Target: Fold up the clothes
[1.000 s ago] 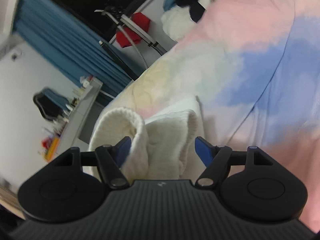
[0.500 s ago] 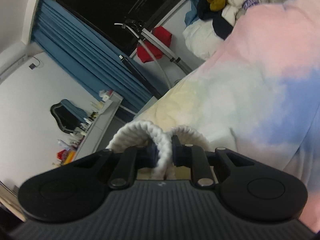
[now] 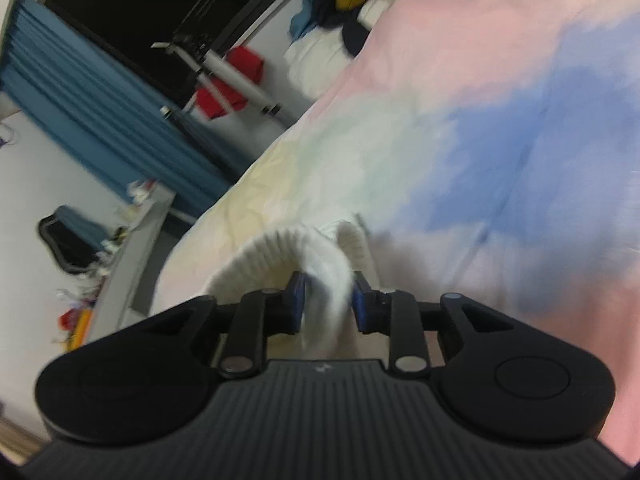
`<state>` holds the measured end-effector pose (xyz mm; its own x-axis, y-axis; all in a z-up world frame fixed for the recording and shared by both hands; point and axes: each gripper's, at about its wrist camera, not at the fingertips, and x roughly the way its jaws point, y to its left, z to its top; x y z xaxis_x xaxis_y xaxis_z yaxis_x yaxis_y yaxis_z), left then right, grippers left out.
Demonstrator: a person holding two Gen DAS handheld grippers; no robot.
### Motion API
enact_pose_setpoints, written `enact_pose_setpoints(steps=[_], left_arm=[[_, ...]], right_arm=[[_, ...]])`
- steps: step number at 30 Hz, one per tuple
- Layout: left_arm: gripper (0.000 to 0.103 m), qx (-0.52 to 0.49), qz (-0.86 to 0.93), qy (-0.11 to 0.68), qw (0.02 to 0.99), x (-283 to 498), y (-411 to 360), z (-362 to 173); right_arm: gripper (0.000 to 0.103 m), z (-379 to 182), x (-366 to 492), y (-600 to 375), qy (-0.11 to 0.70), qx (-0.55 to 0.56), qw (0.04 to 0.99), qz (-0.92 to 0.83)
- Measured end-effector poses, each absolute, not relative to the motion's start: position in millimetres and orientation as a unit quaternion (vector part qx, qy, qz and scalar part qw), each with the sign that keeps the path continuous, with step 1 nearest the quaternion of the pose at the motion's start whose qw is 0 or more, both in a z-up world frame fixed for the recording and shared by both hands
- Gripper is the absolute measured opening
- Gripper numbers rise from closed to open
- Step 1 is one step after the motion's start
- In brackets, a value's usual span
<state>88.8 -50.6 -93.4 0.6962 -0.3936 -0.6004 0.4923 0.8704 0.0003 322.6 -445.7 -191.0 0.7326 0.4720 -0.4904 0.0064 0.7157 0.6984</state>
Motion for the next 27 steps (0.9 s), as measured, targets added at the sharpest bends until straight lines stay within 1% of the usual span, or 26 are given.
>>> enact_pose_setpoints(steps=[2,3,4,6,7,10,15,17,18,22,23,25,27], left_arm=[[0.081,0.037,-0.247,0.299,0.921,88,-37,-82],[0.082,0.014,-0.248,0.295,0.923,88,-30,-76],[0.082,-0.010,-0.249,0.291,0.924,87,-21,-71],[0.083,-0.057,-0.250,0.284,0.924,86,-2,-61],[0.085,-0.079,-0.243,0.280,0.925,85,8,-58],[0.089,-0.139,-0.204,0.273,0.930,86,36,-54],[0.089,-0.216,-0.133,0.301,0.919,100,76,-63],[0.089,-0.241,-0.115,0.316,0.910,107,87,-70],[0.090,-0.253,-0.107,0.323,0.906,111,91,-74],[0.090,-0.263,-0.096,0.353,0.893,125,97,-89],[0.090,-0.260,-0.093,0.358,0.892,127,96,-91],[0.090,-0.255,-0.090,0.368,0.890,130,96,-95],[0.090,-0.255,-0.090,0.374,0.887,132,98,-99]], right_arm=[[0.033,-181,298,-448,0.326,0.357,0.868,0.111],[0.041,-179,284,-448,0.317,0.366,0.869,0.102],[0.055,-176,270,-448,0.309,0.374,0.870,0.093],[0.070,-172,249,-444,0.301,0.379,0.871,0.088],[0.073,-171,240,-440,0.298,0.379,0.872,0.087],[0.073,-171,225,-436,0.297,0.384,0.870,0.082],[0.074,-171,216,-438,0.262,0.425,0.861,0.097],[0.078,-171,220,-430,0.278,0.402,0.866,0.105],[0.084,-175,225,-423,0.296,0.386,0.867,0.111],[0.084,-199,251,-396,0.370,0.322,0.864,0.112],[0.084,-204,255,-394,0.371,0.325,0.862,0.114],[0.090,-212,265,-391,0.372,0.331,0.859,0.118],[0.090,-221,275,-388,0.373,0.336,0.856,0.122]])
